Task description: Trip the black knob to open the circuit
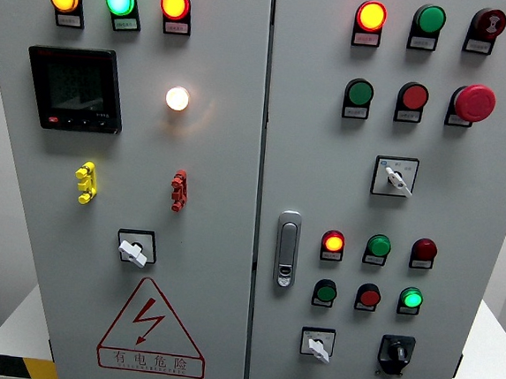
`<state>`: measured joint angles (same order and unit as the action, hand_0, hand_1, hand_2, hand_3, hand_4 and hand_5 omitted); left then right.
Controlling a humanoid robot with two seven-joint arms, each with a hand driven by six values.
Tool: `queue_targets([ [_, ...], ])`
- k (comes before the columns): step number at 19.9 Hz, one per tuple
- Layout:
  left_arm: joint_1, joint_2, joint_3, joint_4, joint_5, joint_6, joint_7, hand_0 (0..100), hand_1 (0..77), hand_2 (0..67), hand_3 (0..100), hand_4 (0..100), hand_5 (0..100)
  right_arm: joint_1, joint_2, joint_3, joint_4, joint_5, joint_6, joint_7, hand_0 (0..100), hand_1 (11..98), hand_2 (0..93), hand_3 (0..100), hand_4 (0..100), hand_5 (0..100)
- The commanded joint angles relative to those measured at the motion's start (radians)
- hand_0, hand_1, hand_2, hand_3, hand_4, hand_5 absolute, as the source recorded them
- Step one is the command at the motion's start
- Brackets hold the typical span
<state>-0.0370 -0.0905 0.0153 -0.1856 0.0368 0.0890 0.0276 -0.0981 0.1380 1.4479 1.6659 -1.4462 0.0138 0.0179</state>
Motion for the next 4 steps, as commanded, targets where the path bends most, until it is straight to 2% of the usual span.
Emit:
queue_targets([
  [1,0.0,0.0,0.0,0.0,0.0,0.0,0.0,0,0.0,19.5,26,10,9,0.001,0.0001,0.0,0.005,-0.002,0.0,0.008,100,44.8,4.4,27,21,38],
  [4,0.0,0.0,0.0,0.0,0.0,0.0,0.0,0,0.0,19.5,26,10,9,0.001,-0.0015,0.002,0.003,-0.003,0.0,0.01,100,44.8,4.4,26,20,36],
])
